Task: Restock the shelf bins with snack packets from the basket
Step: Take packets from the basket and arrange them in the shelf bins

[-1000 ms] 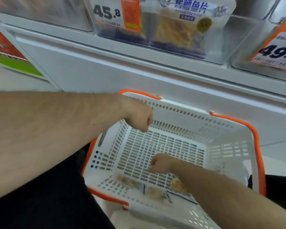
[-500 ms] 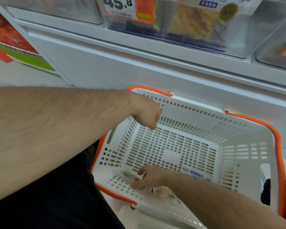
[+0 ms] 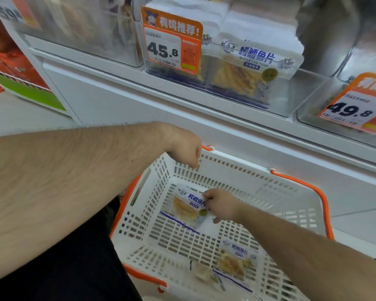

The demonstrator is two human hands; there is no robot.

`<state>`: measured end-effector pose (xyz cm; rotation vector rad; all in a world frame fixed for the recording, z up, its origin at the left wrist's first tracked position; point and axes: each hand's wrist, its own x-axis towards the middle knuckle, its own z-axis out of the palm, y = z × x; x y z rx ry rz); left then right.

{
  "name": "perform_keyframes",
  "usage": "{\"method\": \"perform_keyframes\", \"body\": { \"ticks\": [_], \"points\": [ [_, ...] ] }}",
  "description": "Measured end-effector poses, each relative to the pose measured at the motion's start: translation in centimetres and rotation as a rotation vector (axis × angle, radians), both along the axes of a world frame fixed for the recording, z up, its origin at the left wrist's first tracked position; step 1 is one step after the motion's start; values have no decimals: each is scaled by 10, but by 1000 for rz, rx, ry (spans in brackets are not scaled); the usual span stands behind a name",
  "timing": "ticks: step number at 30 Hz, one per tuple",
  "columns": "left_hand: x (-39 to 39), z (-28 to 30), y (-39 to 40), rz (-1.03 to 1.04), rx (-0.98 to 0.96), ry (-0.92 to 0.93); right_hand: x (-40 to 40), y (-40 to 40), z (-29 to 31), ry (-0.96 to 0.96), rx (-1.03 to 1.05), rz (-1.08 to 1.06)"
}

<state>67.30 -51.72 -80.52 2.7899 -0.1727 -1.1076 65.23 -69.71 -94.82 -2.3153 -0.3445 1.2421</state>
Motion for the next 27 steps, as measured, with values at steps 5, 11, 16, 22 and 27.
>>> {"method": "perform_keyframes", "body": {
  "ticks": [5,11,16,22,27],
  "points": [
    [7,21,14,150,-119,-136,38,-11,71,-139,116,-150],
    [13,40,26,353,-520,-156,58,-14,144,-245,279,-253],
    [12,60,28,457,-764,-258,59,-10,185,-270,436,-323],
    [9,88,44,584,-1004,-434,59,-8,206,-276,720,-475],
    [11,97,47,649,-1170,-565,65,8,220,-255,823,-566]
  ]
}}
